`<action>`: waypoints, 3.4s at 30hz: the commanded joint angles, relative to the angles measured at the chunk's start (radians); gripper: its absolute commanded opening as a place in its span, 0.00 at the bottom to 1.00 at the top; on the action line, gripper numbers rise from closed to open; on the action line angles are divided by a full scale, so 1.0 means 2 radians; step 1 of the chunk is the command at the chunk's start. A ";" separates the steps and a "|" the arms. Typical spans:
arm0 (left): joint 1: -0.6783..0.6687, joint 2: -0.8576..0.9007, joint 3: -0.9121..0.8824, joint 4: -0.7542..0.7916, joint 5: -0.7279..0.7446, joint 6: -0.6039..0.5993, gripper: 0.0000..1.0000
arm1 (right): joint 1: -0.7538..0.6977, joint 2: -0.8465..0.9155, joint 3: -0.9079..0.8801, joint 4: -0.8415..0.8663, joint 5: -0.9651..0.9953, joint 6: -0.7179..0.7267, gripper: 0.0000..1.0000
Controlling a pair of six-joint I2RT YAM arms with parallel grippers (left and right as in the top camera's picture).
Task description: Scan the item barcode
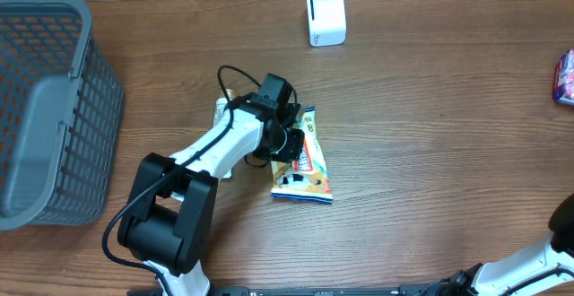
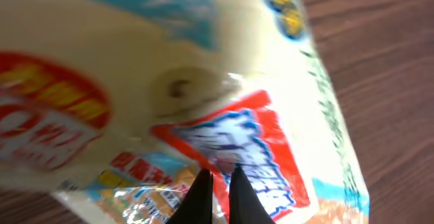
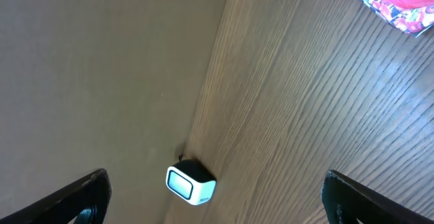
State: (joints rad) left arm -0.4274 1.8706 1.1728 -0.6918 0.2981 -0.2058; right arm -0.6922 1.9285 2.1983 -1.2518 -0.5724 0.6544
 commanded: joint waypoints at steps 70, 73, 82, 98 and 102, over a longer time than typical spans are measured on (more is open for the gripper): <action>-0.019 0.089 0.164 -0.181 -0.090 -0.036 0.04 | 0.000 -0.001 0.000 0.001 -0.003 -0.001 1.00; -0.019 0.130 0.164 -0.187 -0.064 -0.003 0.04 | 0.000 -0.001 0.000 0.001 -0.003 -0.001 1.00; -0.019 0.166 0.174 -0.174 -0.027 0.006 0.04 | 0.000 -0.001 0.000 0.001 -0.003 0.000 1.00; -0.016 0.166 0.403 -0.410 0.011 0.010 0.04 | 0.000 -0.001 0.000 0.001 -0.003 0.000 1.00; -0.041 0.166 0.370 -0.432 0.013 0.013 0.04 | 0.000 -0.001 0.000 0.001 -0.003 -0.001 1.00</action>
State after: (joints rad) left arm -0.4641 2.2032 1.9579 -1.5467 0.2874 -0.2024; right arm -0.6922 1.9282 2.1983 -1.2514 -0.5724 0.6544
